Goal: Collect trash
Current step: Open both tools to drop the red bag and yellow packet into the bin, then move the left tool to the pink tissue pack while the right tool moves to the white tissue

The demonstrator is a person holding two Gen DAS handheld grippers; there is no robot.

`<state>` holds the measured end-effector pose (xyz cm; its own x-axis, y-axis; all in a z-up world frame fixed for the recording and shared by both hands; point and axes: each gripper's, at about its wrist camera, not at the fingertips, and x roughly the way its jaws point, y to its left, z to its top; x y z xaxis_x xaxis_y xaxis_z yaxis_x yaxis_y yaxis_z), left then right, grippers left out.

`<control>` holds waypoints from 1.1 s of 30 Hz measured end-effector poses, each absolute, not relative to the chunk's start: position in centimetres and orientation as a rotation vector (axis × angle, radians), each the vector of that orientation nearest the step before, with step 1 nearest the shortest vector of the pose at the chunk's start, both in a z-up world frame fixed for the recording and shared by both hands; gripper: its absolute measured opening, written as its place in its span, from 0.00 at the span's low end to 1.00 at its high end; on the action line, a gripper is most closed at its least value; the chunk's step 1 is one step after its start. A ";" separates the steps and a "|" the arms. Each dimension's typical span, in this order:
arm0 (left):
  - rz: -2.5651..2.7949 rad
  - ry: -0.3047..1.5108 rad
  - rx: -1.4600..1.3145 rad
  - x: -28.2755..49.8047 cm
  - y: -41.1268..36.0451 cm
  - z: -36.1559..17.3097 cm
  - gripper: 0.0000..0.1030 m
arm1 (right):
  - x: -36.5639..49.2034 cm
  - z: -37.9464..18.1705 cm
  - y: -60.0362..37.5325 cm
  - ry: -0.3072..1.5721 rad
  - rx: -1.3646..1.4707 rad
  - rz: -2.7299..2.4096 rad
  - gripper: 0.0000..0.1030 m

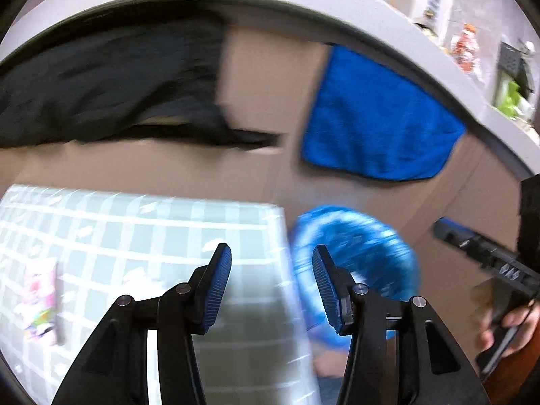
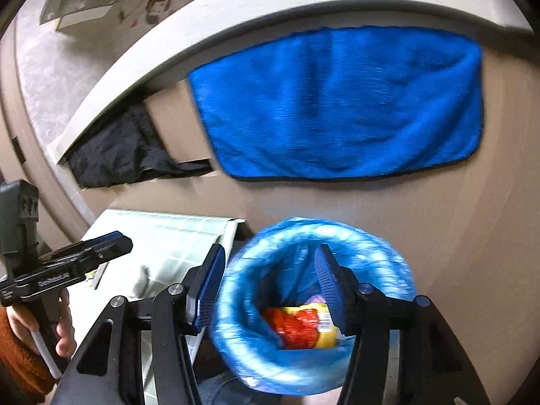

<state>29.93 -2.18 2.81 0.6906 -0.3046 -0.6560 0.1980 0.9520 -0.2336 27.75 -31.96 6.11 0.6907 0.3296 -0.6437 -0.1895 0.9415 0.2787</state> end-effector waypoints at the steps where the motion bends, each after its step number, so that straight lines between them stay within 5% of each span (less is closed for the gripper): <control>1: -0.251 0.771 -0.152 29.5 -0.5 2.4 0.50 | 27.8 6.1 -31.2 0.756 0.193 0.308 0.51; 13: 0.120 0.789 -0.266 24.6 17.3 -0.9 0.50 | 29.3 3.4 -15.6 0.872 0.077 0.590 0.52; 27: 0.125 0.796 -0.338 24.0 21.1 -3.0 0.50 | 32.5 -3.7 -4.4 1.059 -0.056 0.613 0.51; 29: 0.117 0.799 -0.332 24.4 20.9 -3.1 0.50 | 32.6 -4.1 -4.4 1.061 -0.072 0.611 0.46; 31: 0.111 0.805 -0.325 24.9 20.8 -3.2 0.50 | 32.3 -4.0 -4.4 1.057 -0.102 0.615 0.17; 33: 0.108 0.811 -0.319 25.3 20.6 -3.4 0.50 | 31.9 -3.4 -4.6 1.036 -0.144 0.611 0.12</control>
